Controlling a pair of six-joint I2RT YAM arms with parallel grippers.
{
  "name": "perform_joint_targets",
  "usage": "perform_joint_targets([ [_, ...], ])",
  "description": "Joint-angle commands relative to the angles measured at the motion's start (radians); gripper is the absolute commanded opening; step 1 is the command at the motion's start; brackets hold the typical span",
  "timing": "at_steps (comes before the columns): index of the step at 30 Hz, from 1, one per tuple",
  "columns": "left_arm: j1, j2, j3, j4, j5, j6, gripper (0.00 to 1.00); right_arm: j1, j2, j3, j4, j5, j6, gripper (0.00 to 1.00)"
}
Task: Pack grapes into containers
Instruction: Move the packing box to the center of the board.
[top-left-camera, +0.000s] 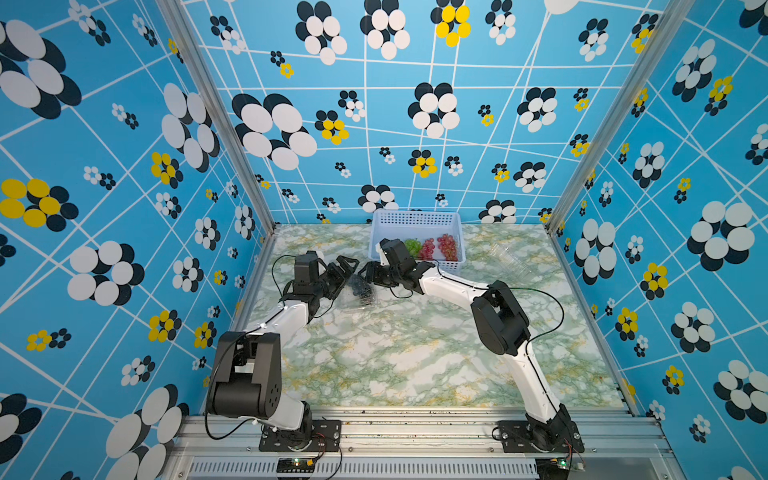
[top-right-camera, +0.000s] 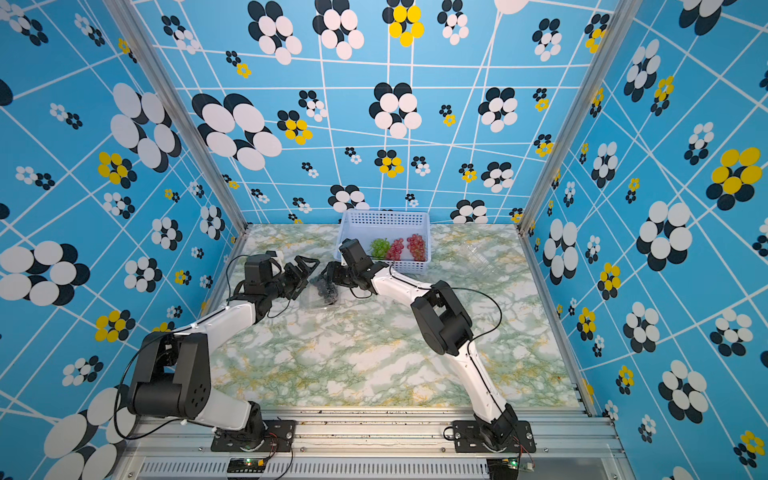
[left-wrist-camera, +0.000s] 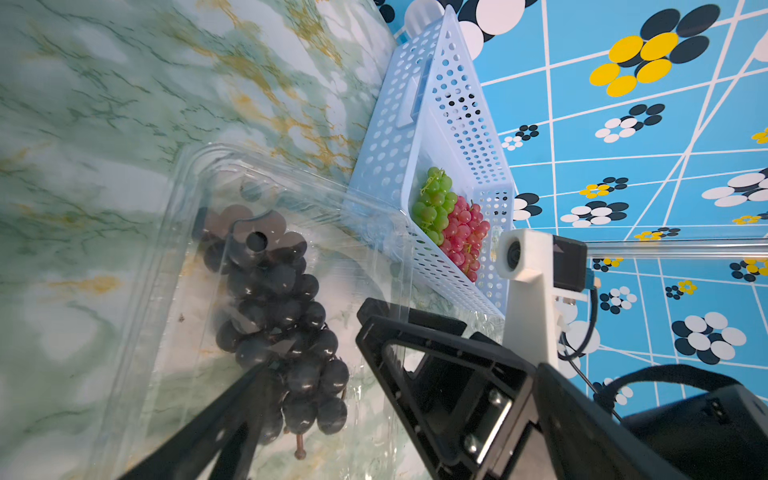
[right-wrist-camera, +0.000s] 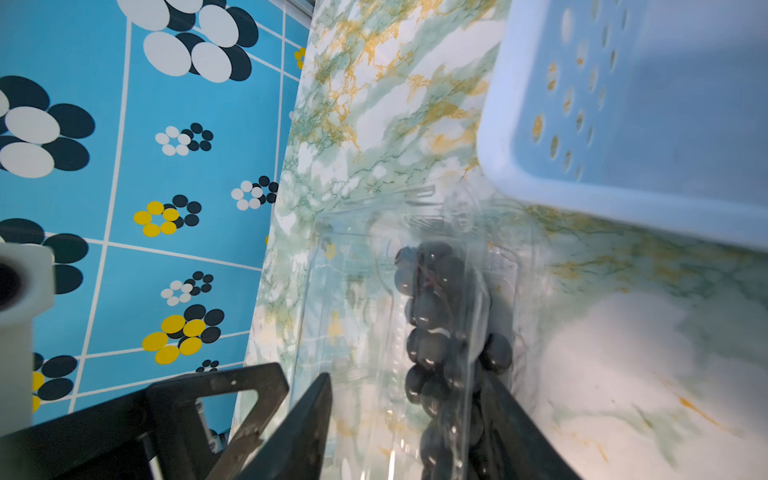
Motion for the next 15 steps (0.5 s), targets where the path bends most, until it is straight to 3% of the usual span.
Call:
perform_joint_targets([
  [1,-0.006,0.017,0.021,0.037,-0.003,-0.006,1.00,-0.012,-0.067,-0.031,0.016,0.011,-0.012,0.59],
  [9,-0.007,0.037,0.004,0.058,-0.010,-0.007,1.00,-0.020,-0.127,-0.110,0.037,0.018,-0.013,0.59],
  [15,-0.010,0.058,-0.001,0.072,-0.008,-0.004,1.00,-0.021,-0.217,-0.231,0.067,0.030,-0.018,0.66],
])
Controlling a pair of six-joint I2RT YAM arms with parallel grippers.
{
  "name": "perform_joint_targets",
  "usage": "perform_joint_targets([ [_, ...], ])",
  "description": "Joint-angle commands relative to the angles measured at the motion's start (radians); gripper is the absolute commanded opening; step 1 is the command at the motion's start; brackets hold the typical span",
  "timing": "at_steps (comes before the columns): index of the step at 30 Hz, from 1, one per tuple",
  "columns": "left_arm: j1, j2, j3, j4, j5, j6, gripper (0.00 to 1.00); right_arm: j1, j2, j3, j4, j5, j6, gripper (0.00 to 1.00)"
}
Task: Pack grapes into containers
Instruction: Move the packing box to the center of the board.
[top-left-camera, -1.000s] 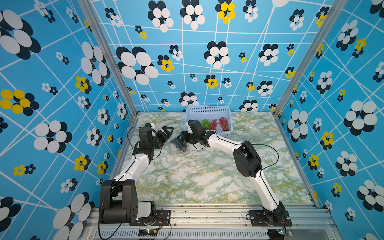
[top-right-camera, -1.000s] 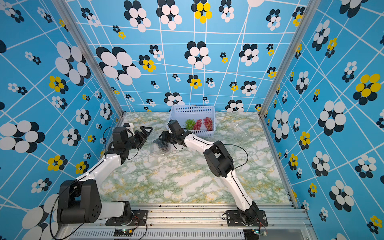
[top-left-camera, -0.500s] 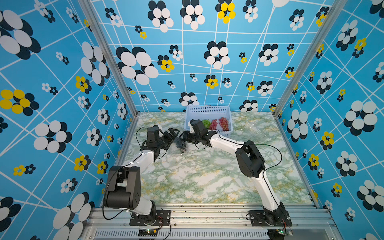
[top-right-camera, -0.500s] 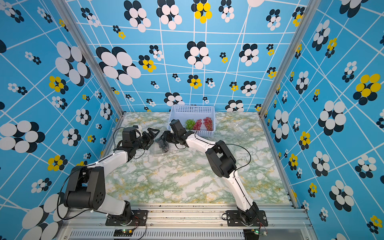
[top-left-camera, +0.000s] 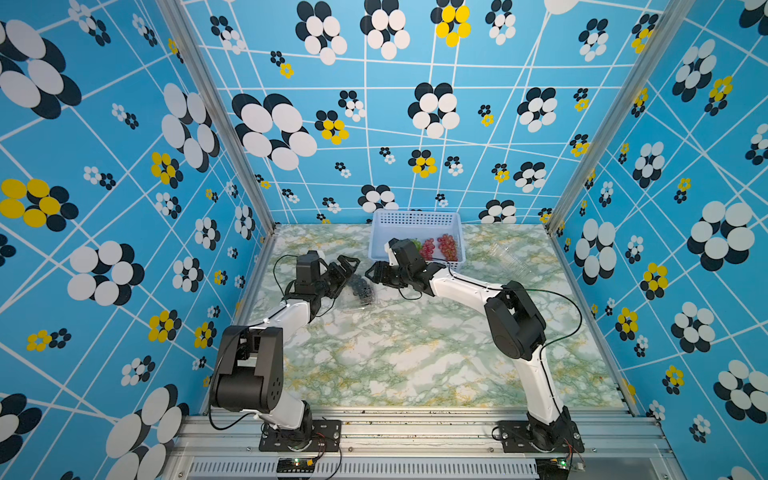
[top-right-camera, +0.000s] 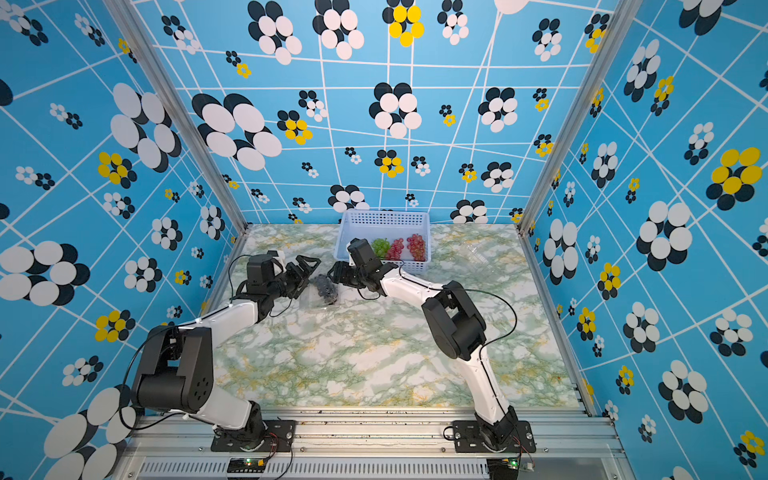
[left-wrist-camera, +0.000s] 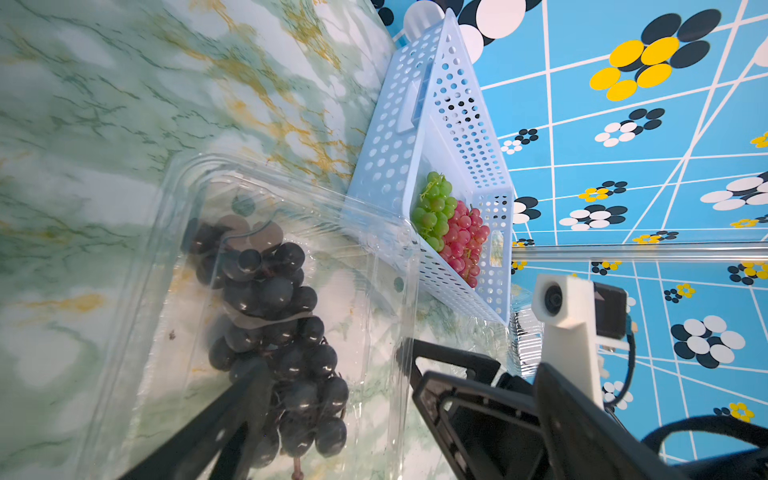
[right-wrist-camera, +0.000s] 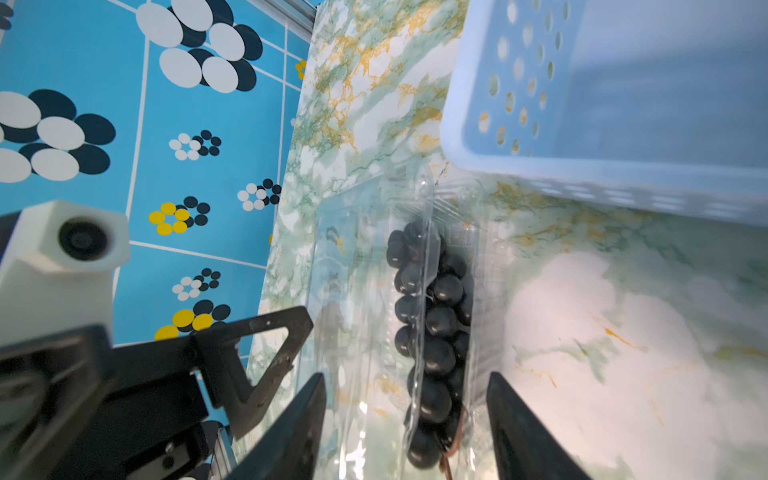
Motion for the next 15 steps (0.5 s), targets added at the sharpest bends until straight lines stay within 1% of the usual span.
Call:
perform_joint_targets([
  [1,-0.009,0.021,-0.001,0.019,-0.007,0.006,1.00,-0.004,-0.084,-0.060,0.034,0.025,-0.021,0.68],
  [3,-0.009,0.026,-0.002,0.020,-0.008,0.008,0.99,-0.004,-0.115,-0.124,0.037,0.033,-0.025,0.73],
  [9,-0.010,0.057,-0.004,0.036,-0.003,0.010,0.99,-0.004,-0.186,-0.238,0.043,0.057,-0.031,0.88],
  [15,-0.009,0.077,0.004,0.027,0.002,0.023,1.00,0.000,-0.258,-0.341,0.077,0.081,-0.021,0.99],
])
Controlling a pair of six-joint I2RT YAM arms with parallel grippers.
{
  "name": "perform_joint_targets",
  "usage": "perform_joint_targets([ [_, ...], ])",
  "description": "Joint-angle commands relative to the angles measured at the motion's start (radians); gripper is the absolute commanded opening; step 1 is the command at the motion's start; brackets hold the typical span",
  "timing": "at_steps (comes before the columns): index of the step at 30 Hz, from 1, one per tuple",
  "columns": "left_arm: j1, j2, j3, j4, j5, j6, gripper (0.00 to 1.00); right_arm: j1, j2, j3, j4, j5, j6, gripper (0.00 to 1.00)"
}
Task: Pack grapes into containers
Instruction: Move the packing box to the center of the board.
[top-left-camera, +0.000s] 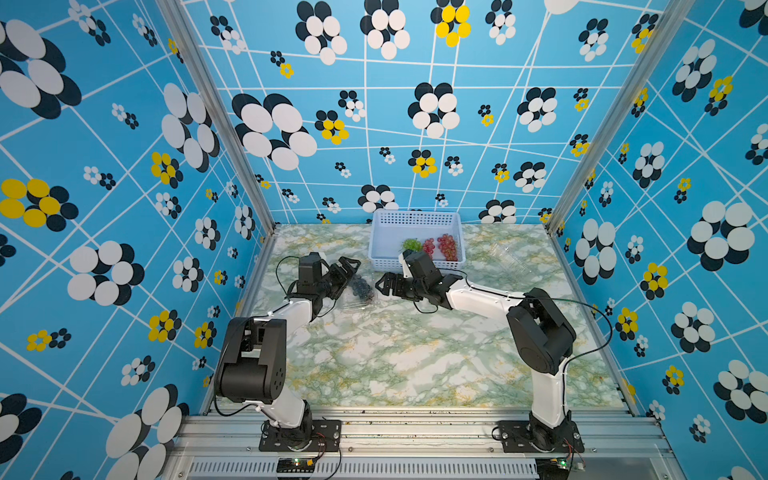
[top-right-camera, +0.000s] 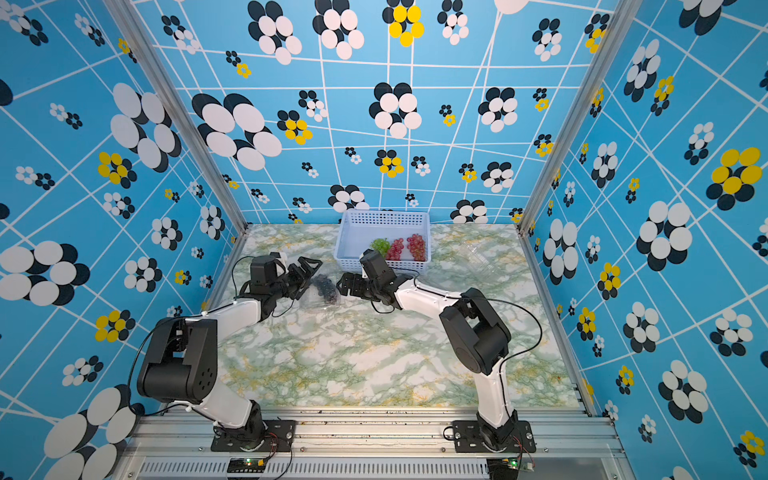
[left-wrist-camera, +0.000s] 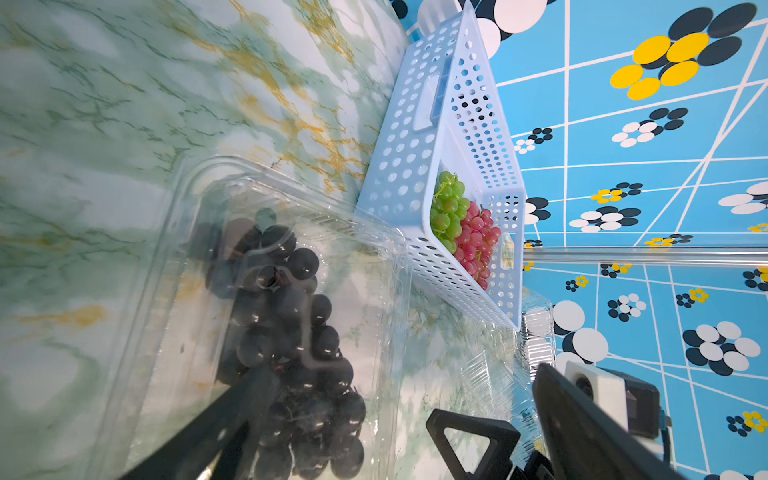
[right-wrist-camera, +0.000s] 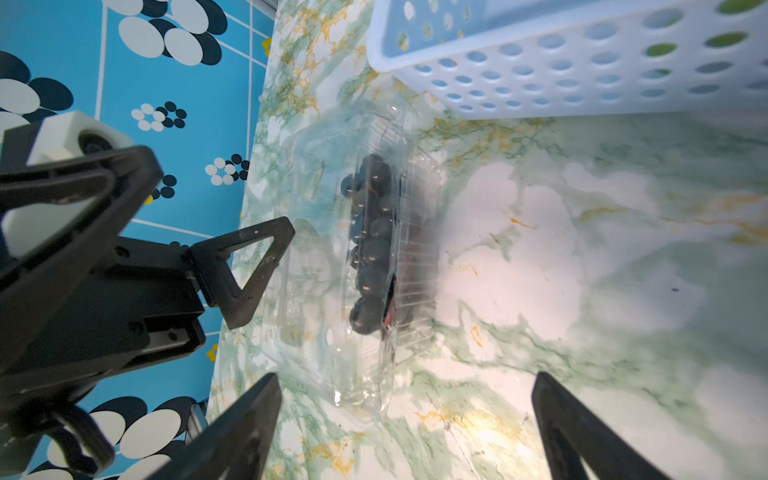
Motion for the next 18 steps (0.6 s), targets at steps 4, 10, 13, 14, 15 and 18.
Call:
perform_joint_targets([
  [4,-0.012,0.010,0.001,-0.030,-0.004,0.037,1.00,0.005,-0.095,-0.095,0.050,0.022,0.000,0.99],
  [10,-0.021,0.005,-0.030,-0.018,-0.012,0.042,1.00,0.021,-0.115,-0.152,0.089,0.011,0.003,0.99],
  [13,-0.028,-0.003,-0.039,-0.029,-0.021,0.053,1.00,0.037,-0.114,-0.174,0.130,0.012,0.013,0.99],
  [14,-0.029,-0.008,-0.042,-0.032,-0.024,0.057,0.99,0.041,-0.111,-0.182,0.149,0.009,0.022,0.99],
  [15,-0.029,-0.011,-0.045,-0.035,-0.027,0.061,1.00,0.044,-0.107,-0.188,0.166,0.007,0.029,0.99],
  [18,-0.029,-0.015,-0.053,-0.035,-0.031,0.064,1.00,0.052,-0.096,-0.191,0.196,-0.007,0.042,0.99],
])
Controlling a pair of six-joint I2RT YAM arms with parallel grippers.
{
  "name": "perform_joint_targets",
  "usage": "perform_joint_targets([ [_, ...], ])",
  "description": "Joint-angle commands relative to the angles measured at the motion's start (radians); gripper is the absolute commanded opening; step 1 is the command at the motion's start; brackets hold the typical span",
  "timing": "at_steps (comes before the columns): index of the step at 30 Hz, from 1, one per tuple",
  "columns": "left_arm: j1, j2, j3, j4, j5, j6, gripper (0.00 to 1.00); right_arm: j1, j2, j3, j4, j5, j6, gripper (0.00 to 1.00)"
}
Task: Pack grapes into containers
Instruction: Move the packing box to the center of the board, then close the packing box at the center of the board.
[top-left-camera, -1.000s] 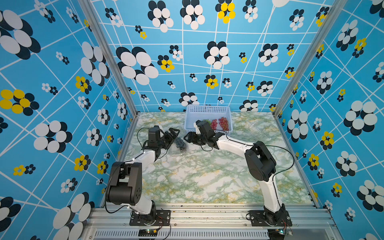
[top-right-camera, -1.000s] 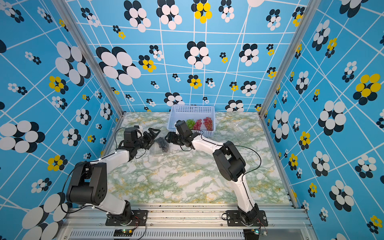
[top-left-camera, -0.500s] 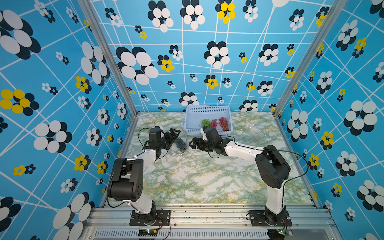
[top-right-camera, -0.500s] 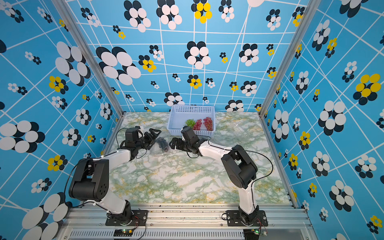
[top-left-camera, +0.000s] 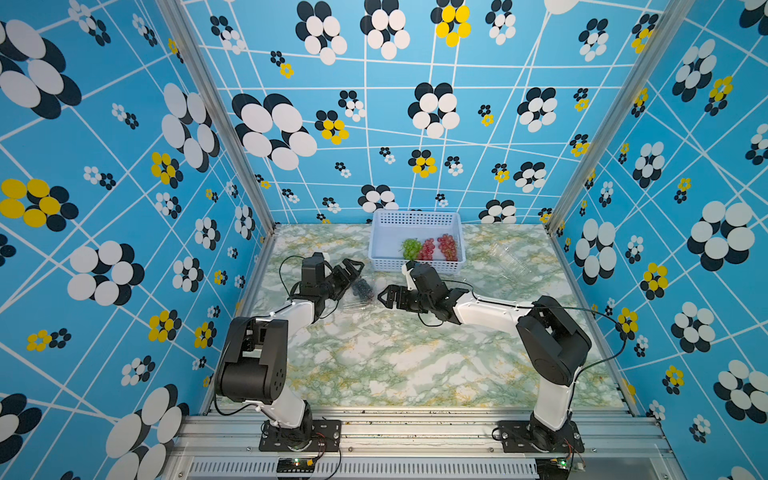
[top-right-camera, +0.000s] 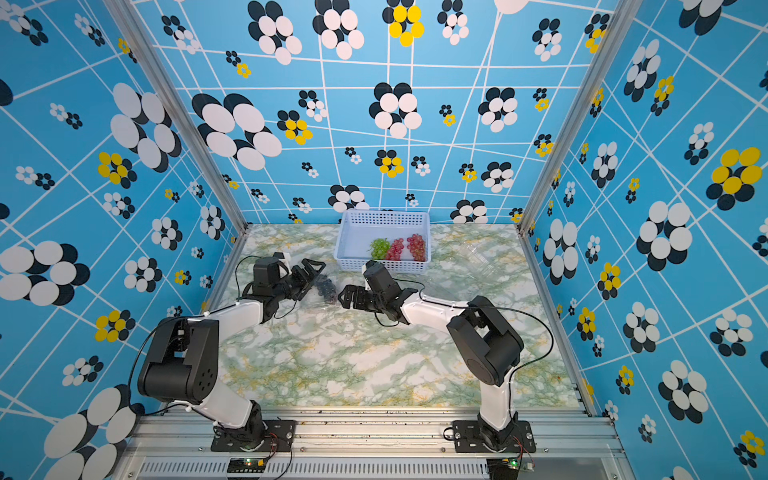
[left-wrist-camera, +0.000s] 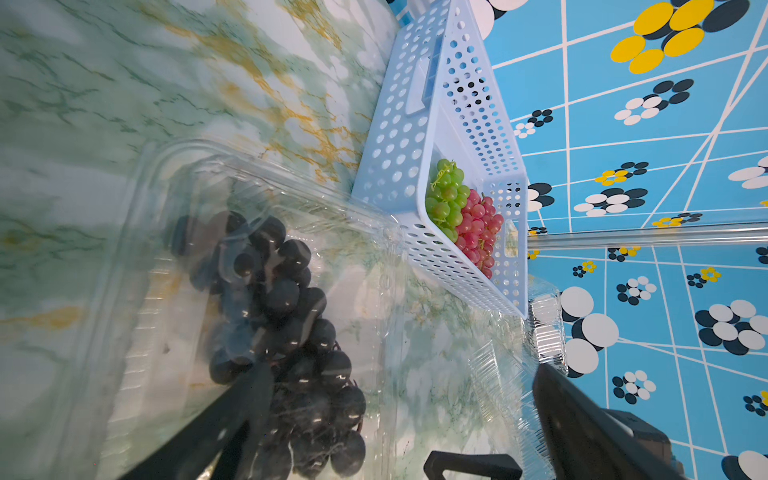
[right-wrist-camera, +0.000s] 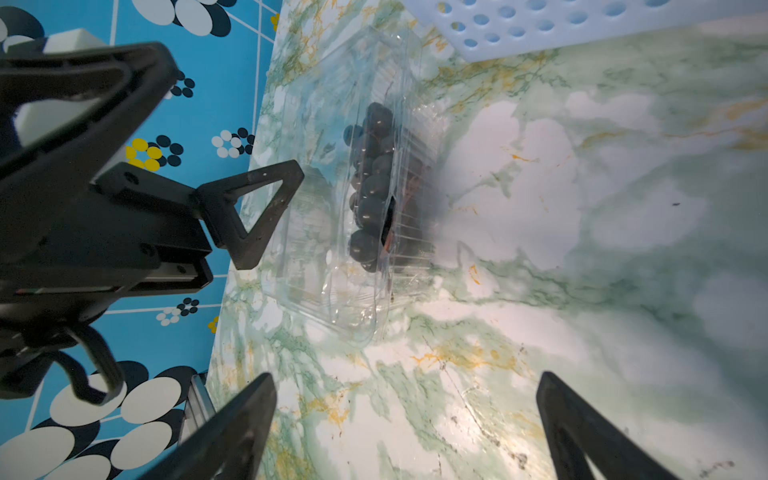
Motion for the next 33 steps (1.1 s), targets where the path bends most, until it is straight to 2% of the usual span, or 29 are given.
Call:
perform_joint_targets([
  [1,-0.005,-0.008,-0.034,-0.051,-0.022,0.026,0.99,0.012,0.001,-0.011,0.073,-0.012,0.023,0.99],
  [5,-0.005,-0.002,-0.034,-0.053,-0.019,0.030,1.00,0.020,0.024,0.000,0.094,-0.029,0.026,0.95],
  [13,-0.005,-0.003,-0.042,-0.051,-0.016,0.032,1.00,0.025,0.078,0.015,0.124,-0.050,0.058,0.82],
  [20,-0.002,-0.016,-0.056,-0.064,-0.018,0.044,0.99,0.025,0.113,0.032,0.143,-0.071,0.071,0.76],
  [27,0.003,-0.015,-0.068,-0.058,-0.013,0.043,1.00,0.024,0.130,0.074,0.113,-0.071,0.061,0.75],
  [33,0.007,-0.014,-0.064,-0.062,-0.011,0.046,1.00,0.025,0.149,0.070,0.137,-0.083,0.076,0.64],
])
